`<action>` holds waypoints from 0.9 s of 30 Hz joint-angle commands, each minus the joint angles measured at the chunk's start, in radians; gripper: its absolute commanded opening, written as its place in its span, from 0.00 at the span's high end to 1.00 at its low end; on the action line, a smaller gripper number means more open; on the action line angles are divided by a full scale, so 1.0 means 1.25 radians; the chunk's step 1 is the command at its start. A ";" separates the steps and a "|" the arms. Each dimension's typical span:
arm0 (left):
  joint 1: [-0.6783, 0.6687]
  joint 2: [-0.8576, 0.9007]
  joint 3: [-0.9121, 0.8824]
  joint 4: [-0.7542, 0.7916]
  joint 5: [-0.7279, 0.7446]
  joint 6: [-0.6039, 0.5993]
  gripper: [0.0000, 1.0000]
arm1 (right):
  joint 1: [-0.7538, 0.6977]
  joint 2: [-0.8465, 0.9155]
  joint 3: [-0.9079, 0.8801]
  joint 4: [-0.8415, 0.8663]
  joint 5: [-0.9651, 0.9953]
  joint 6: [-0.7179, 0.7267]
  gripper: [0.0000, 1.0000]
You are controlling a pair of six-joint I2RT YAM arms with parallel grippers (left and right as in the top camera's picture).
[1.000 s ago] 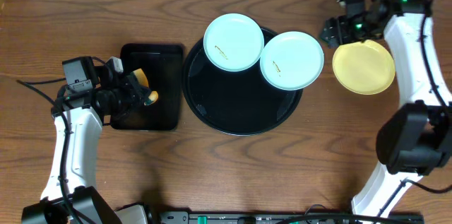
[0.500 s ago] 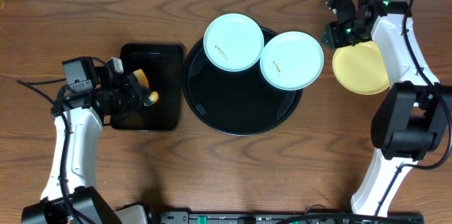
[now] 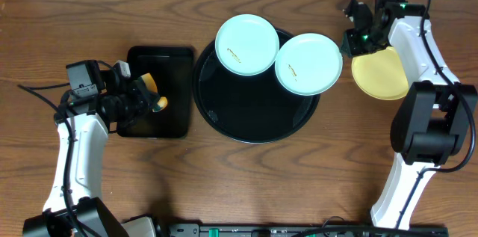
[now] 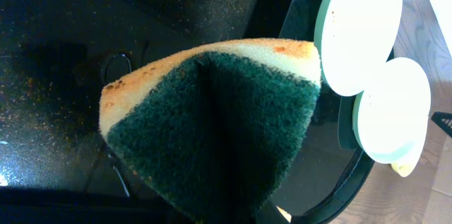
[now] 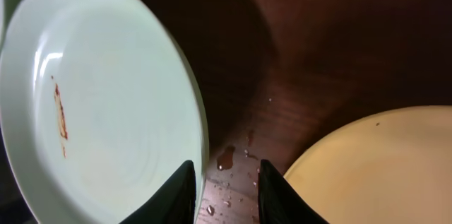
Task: Clean dirty plates on tray and stack at the side
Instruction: 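Release the yellow plate and move the right gripper to a green plate rim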
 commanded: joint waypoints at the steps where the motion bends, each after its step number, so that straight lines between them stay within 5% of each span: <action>1: 0.003 0.004 -0.003 0.000 0.005 0.016 0.91 | 0.017 0.016 -0.028 0.008 0.001 0.005 0.73; 13: 0.003 0.004 -0.004 -0.001 -0.041 0.016 0.91 | 0.037 0.016 -0.075 0.063 -0.014 0.005 0.74; 21: 0.003 0.004 -0.004 -0.003 -0.043 0.016 0.91 | 0.045 0.016 -0.075 0.062 -0.002 0.006 0.99; 27: 0.003 0.004 -0.004 0.003 -0.043 0.017 0.91 | 0.045 -0.026 -0.060 0.049 -0.004 0.065 0.99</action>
